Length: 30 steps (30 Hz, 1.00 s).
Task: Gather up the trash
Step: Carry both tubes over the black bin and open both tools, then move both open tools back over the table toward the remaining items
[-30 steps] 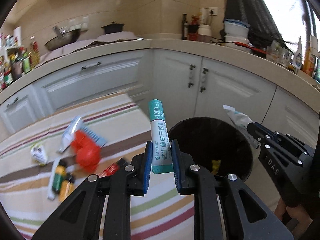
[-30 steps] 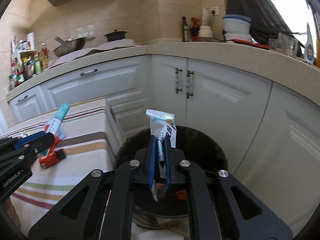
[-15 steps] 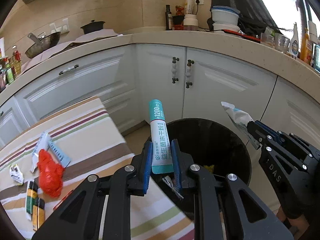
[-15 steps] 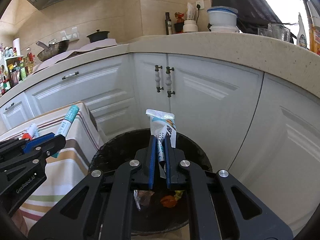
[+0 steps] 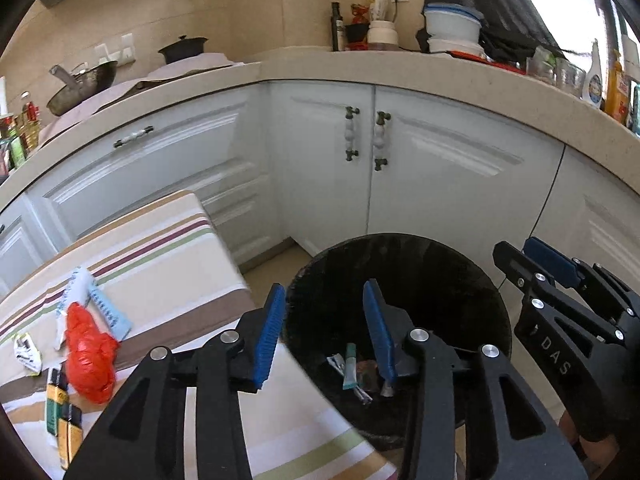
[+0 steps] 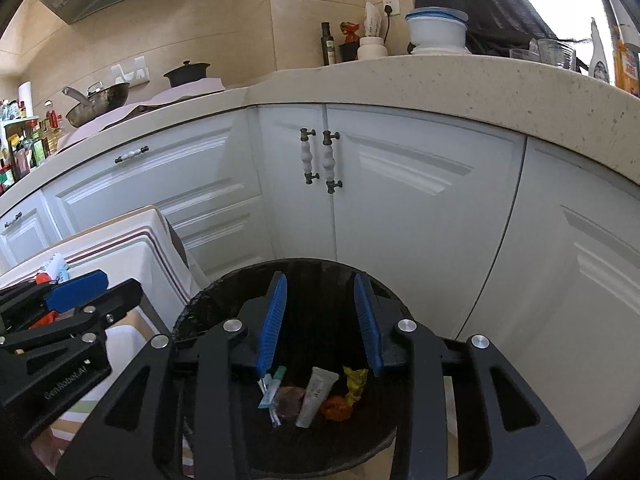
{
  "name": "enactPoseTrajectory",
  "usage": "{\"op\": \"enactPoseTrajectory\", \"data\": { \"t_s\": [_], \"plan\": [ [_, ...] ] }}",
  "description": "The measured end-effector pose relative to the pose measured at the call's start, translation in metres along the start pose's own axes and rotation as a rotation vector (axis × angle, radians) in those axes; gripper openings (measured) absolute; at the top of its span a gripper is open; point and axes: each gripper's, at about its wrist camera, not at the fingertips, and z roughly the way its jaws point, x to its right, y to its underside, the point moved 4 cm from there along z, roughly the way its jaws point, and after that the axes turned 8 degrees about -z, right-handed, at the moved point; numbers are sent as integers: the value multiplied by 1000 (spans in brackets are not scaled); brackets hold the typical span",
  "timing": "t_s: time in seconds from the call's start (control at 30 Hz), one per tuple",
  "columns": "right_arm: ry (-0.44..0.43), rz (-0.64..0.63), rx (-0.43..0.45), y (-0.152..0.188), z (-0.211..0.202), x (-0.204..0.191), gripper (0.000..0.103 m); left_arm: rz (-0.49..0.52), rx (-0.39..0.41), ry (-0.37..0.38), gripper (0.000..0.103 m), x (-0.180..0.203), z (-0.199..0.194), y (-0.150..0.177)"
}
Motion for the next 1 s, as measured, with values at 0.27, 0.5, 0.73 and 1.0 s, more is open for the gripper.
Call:
{"op": "enactPoseTrajectory", "data": {
  "t_s": [0.27,0.5,0.73,1.0],
  "plan": [
    [-53,-23,7,-5,-18,-30,37,-60,29,-62,46,-42,-35,7],
    [-157,-69,4,-5,-33,-87,42,-124,55,-177,51,-104,-74,23],
    [-278,-142,-12,-2,-47,-161,51,-201,64,-292,53,-165,-108,44],
    [-334,-228,-37,3,-57,-223,57,-286,54,-395,54,-227,-131,72]
  ]
}}
